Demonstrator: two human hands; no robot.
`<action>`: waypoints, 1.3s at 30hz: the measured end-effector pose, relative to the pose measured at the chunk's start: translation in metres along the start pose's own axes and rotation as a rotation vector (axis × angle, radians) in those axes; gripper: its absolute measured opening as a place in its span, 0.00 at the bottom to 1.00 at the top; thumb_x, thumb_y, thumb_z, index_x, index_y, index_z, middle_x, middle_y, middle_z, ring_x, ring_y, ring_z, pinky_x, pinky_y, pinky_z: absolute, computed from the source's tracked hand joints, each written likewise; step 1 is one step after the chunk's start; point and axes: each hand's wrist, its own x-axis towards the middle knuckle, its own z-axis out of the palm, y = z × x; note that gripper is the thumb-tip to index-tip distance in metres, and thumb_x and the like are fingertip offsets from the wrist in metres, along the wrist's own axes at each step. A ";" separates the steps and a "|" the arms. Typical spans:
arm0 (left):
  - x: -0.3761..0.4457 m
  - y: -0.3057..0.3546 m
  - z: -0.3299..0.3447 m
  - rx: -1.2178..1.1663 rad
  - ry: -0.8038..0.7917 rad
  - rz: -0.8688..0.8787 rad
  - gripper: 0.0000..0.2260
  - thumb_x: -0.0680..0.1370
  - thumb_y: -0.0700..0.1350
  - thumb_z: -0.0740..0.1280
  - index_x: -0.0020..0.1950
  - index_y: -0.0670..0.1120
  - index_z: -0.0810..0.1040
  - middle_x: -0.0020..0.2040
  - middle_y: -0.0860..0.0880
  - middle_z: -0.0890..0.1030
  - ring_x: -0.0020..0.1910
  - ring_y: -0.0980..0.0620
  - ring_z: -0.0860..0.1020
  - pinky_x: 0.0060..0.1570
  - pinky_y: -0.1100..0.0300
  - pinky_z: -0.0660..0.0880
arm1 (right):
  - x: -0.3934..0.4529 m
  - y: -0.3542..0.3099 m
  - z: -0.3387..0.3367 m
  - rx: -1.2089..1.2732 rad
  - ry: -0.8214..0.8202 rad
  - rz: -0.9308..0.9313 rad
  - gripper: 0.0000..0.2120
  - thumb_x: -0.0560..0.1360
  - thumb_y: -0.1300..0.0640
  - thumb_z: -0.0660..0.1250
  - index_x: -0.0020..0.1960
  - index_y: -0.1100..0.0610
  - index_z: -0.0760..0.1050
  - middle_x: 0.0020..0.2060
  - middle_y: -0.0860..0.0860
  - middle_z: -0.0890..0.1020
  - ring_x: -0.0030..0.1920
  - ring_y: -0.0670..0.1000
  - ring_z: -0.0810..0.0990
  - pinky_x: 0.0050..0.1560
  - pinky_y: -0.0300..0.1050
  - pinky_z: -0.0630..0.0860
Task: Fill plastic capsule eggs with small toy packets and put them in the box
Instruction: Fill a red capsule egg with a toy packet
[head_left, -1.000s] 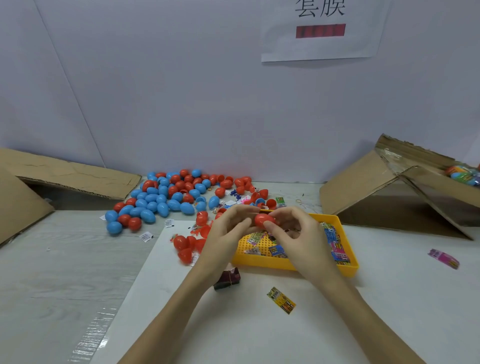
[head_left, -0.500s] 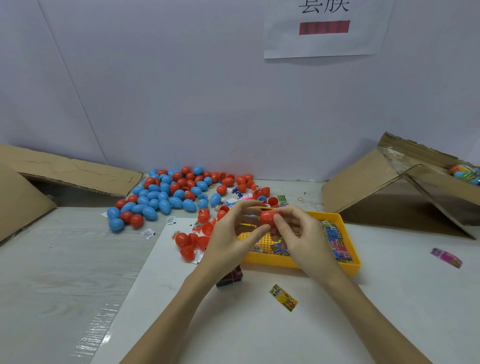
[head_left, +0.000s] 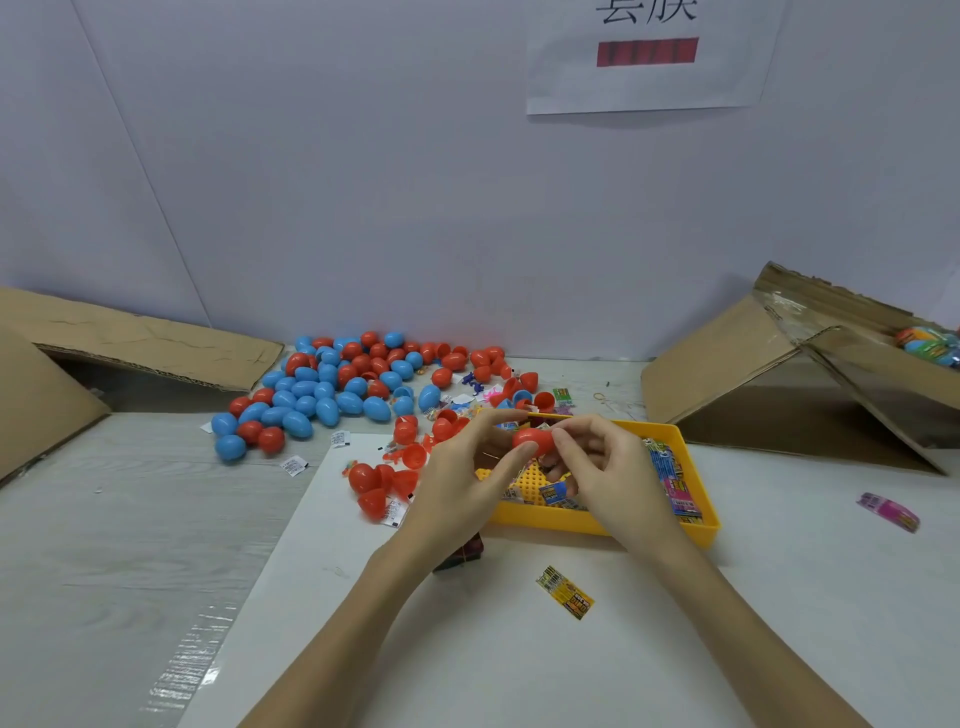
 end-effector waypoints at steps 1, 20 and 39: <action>0.000 0.000 0.001 -0.008 -0.008 0.015 0.14 0.81 0.52 0.69 0.66 0.55 0.77 0.48 0.57 0.83 0.48 0.55 0.84 0.48 0.59 0.82 | 0.000 0.000 -0.001 0.009 0.003 0.010 0.05 0.83 0.57 0.67 0.57 0.56 0.80 0.39 0.49 0.86 0.38 0.48 0.85 0.36 0.37 0.80; 0.008 -0.012 -0.010 0.124 0.254 -0.138 0.07 0.81 0.50 0.69 0.58 0.57 0.76 0.48 0.66 0.76 0.52 0.75 0.73 0.46 0.78 0.71 | 0.005 0.014 -0.005 -0.782 -0.153 -0.236 0.12 0.84 0.52 0.65 0.64 0.50 0.83 0.66 0.46 0.80 0.70 0.48 0.71 0.73 0.49 0.67; 0.005 -0.015 -0.008 0.218 0.215 -0.131 0.11 0.80 0.53 0.69 0.62 0.55 0.78 0.53 0.58 0.80 0.54 0.57 0.78 0.54 0.58 0.78 | -0.002 0.005 0.005 -0.669 -0.365 -0.308 0.18 0.86 0.44 0.56 0.66 0.46 0.81 0.74 0.41 0.73 0.77 0.40 0.64 0.77 0.47 0.56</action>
